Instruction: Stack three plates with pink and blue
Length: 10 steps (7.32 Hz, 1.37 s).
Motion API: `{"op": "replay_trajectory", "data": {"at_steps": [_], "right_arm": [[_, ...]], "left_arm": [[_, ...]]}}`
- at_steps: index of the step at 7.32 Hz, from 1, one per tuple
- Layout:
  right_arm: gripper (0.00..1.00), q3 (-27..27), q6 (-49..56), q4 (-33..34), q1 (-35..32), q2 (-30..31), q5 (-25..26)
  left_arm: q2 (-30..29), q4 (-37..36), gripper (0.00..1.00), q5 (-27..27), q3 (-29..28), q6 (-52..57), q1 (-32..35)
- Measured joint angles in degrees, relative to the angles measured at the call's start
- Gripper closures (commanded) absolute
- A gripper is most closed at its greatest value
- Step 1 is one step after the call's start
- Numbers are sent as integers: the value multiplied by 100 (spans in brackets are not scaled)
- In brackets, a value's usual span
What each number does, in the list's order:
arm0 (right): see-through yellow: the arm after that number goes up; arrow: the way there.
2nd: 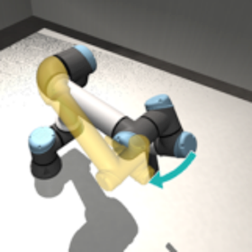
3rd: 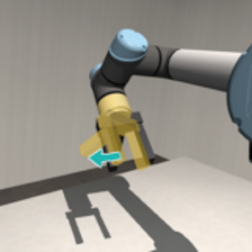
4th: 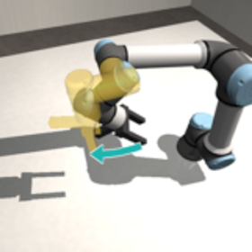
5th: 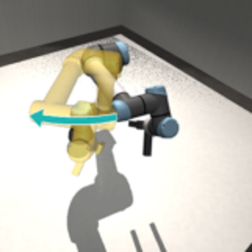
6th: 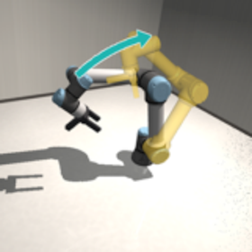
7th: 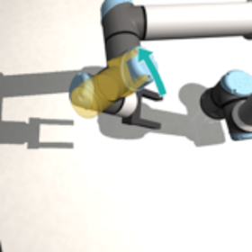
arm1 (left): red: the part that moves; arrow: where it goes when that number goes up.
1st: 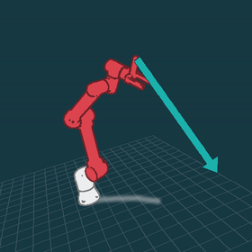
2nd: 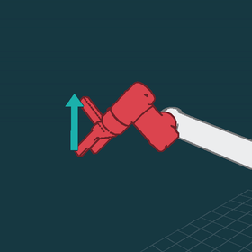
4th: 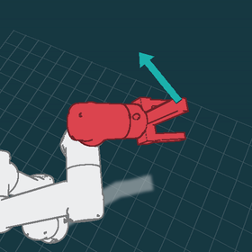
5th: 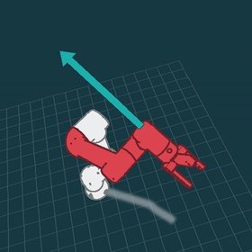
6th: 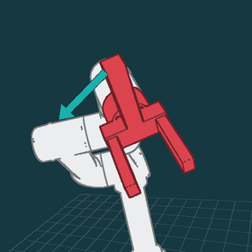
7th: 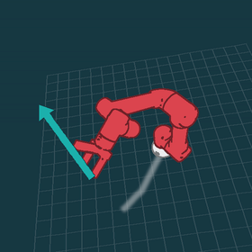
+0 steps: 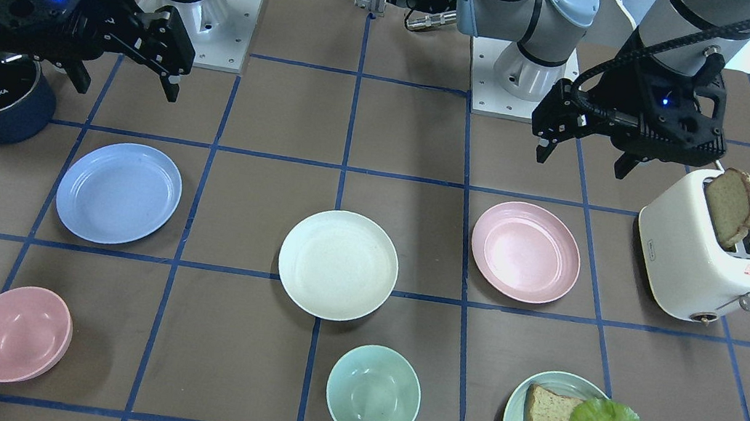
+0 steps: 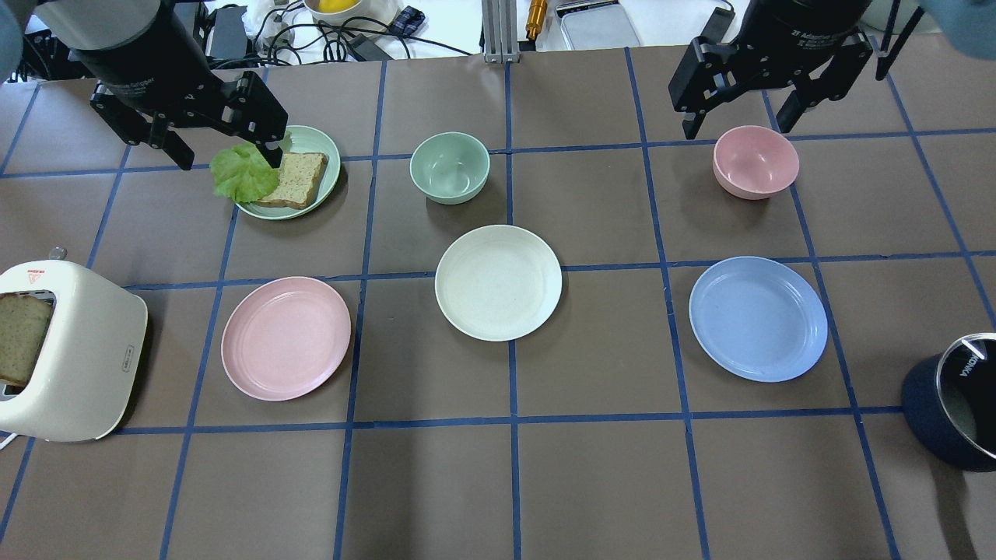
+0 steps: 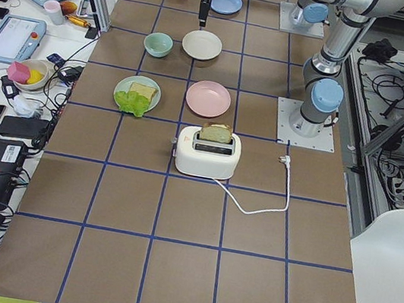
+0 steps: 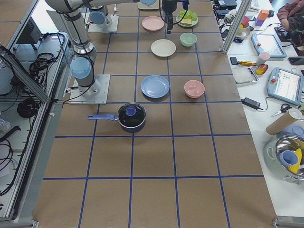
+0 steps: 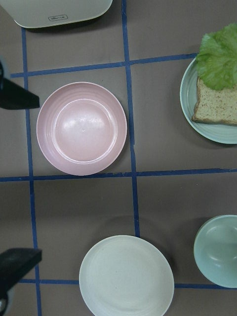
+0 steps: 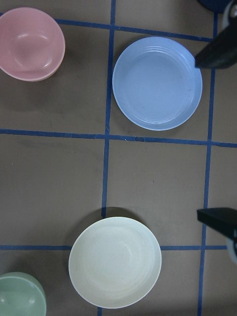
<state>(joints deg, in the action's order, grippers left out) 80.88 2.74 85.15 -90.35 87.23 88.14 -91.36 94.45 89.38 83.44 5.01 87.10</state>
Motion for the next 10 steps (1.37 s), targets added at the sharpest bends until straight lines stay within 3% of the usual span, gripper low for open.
{"op": "replay_trajectory", "data": {"at_steps": [7,10], "right_arm": [[0,91,34,43,14,-215,51],[0,136,289,30,436,-211,91]], "left_arm": [[25,1,0,4,12,25,0],[-15,-2,0,-25,50,76,-12]]}}
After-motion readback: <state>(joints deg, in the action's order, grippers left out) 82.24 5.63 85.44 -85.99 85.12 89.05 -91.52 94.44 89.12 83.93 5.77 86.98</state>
